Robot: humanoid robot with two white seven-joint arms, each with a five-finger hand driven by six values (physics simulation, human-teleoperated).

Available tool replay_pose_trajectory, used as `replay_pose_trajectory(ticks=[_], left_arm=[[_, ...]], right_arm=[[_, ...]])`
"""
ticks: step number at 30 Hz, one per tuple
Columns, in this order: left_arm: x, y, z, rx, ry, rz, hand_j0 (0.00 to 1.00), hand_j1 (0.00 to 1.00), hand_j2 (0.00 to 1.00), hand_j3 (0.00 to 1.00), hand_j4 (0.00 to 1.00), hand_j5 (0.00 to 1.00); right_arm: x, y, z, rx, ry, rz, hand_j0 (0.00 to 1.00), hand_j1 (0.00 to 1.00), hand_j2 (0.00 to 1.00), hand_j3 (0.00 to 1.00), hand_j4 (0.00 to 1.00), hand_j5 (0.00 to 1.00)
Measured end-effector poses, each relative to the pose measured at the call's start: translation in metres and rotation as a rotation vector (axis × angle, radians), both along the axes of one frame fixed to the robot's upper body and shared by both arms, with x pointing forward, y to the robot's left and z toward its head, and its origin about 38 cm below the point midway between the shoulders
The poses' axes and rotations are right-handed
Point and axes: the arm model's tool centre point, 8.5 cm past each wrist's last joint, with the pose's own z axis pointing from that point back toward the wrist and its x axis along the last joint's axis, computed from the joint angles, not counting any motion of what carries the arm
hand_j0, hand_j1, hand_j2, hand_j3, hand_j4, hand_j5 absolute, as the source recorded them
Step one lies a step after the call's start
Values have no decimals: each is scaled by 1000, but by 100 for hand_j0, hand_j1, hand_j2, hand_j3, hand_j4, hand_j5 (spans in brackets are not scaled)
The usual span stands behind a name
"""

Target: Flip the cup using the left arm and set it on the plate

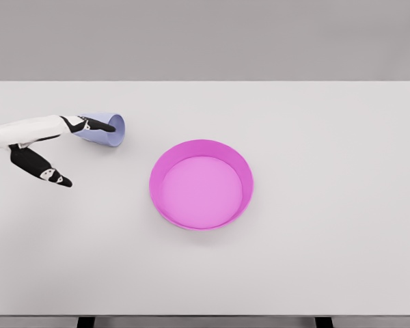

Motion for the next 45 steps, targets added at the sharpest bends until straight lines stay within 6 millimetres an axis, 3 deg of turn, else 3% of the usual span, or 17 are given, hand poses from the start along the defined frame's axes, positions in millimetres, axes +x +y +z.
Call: replay_pose_trajectory(ticks=[3,10,15,19,22,26,31,38,39,41,42,45], left_arm=[[23,3,26,-16,-69,33,100,100,100,100,100,100],[56,-6,-16,-19,-23,92,100,100,100,100,100,100],[74,-6,-13,2,-48,125,100,100,100,100,100,100],[89,2,-38,68,-18,184,100,100,100,100,100,100],[98,-10,-56,97,0,185,100,100,100,100,100,100],[111,-13,-54,111,-7,206,100,100,100,100,100,100],[118,-9,-70,177,51,267,100,100,100,100,100,100],[124,-19,-81,209,86,277,100,100,100,100,100,100],[124,-20,-84,213,93,279,99,99,99,99,99,99],[124,-22,-86,216,104,284,68,68,68,68,68,68],[125,-22,-87,217,108,288,59,59,59,59,59,59],[125,-23,-88,213,117,297,55,55,55,55,55,55]], right_arm=[[-10,0,0,2,17,-1,100,100,100,100,100,100],[-9,0,0,3,16,-2,100,100,100,100,100,100],[-10,0,0,3,16,-2,100,100,100,100,100,100],[-10,0,0,3,16,-2,100,100,100,100,100,100],[-10,0,0,3,16,-2,100,100,100,100,100,100],[-10,0,0,3,16,-2,100,100,100,100,100,100],[-10,0,0,3,16,-2,100,100,100,100,100,100],[-10,0,0,4,16,-2,100,100,100,100,100,100],[-10,0,0,4,16,-2,100,100,100,100,100,100],[-10,0,0,4,16,-2,100,100,100,100,100,100],[-10,0,0,4,16,-2,100,100,100,100,100,100],[-10,0,0,3,16,-2,100,100,100,100,100,100]])
